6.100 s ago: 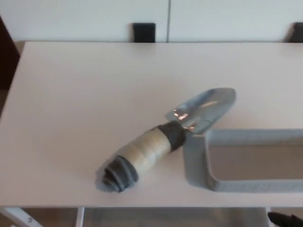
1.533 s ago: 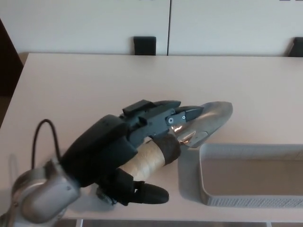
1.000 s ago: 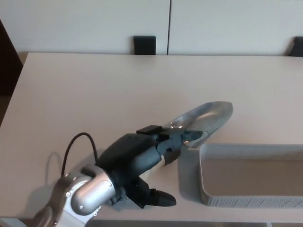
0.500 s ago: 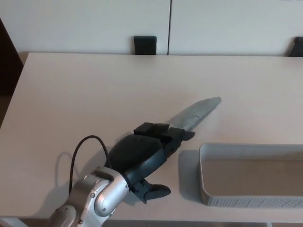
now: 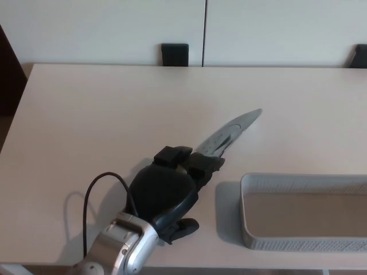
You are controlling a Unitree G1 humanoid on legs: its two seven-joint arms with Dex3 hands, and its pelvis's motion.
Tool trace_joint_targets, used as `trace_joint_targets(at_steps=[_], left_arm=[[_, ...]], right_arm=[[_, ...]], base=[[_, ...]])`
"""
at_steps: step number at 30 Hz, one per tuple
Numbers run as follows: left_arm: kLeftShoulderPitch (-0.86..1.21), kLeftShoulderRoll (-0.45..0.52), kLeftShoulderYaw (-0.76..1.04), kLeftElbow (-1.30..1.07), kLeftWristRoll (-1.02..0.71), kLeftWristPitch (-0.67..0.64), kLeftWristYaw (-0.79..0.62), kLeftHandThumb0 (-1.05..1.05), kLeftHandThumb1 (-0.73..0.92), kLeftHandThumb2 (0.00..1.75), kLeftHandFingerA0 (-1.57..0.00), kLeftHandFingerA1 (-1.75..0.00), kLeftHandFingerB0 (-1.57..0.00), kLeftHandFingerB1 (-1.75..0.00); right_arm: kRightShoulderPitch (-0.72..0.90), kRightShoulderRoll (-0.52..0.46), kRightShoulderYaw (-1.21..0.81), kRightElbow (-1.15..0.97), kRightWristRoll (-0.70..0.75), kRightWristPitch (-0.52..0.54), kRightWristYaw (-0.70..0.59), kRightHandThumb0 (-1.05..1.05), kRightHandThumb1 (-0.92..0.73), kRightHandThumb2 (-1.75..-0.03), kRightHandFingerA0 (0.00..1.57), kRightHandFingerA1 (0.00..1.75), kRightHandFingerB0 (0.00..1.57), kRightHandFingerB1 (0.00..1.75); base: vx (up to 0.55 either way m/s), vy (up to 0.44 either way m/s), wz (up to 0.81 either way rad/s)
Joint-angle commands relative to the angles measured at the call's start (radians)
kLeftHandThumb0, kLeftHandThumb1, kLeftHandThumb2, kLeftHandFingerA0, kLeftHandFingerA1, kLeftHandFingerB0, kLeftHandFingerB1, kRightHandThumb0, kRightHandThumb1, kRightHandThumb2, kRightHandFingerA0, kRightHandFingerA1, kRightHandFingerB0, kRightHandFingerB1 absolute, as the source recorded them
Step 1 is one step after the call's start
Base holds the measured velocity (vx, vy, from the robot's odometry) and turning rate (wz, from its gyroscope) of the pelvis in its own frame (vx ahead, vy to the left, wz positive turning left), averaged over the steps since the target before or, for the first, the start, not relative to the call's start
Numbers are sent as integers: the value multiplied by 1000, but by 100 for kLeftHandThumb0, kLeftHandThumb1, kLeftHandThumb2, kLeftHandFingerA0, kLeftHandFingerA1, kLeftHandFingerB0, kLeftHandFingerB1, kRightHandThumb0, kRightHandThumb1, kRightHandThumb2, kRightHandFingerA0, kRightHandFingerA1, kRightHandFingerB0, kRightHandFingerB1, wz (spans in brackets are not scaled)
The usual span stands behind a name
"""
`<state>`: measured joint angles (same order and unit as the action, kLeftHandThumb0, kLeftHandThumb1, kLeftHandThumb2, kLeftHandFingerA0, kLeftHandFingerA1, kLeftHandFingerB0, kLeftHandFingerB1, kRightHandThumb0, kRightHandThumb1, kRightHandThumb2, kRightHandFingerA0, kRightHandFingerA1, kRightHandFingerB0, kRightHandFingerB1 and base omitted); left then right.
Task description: The robot walks towards a desk on which a shovel is kept on the left hand side and a container is kept on the right hand side. The robot picks up the shovel using its left hand and places it in the container.
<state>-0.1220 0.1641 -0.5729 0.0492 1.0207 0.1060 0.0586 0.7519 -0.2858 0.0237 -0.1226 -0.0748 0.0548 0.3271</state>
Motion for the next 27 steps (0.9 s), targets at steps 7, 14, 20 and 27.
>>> trace_joint_targets(at_steps=[7,14,20,27], left_arm=[[100,58,10,-24,224,69,462,-30,24,85,-8,-50,-7,-49],[151,83,19,-63,229,56,479,-64,44,71,-16,-40,-11,-35],[162,95,40,-55,200,39,475,-59,51,56,-20,-32,-16,-27],[129,70,59,13,169,67,406,-34,29,88,-1,-47,0,-46]], right_arm=[[-19,-41,-14,1,-51,-24,-30,-49,-63,-60,23,41,14,31],[-28,-42,-16,2,-54,-23,-28,-48,-63,-60,23,41,14,32],[-46,-40,-17,29,-50,-42,-28,-48,-63,-60,24,41,14,31],[-54,-47,-11,45,-53,-64,-30,-54,-50,-78,18,48,10,41]], base=[[0,0,0],[0,0,0],[0,0,0],[0,0,0]])
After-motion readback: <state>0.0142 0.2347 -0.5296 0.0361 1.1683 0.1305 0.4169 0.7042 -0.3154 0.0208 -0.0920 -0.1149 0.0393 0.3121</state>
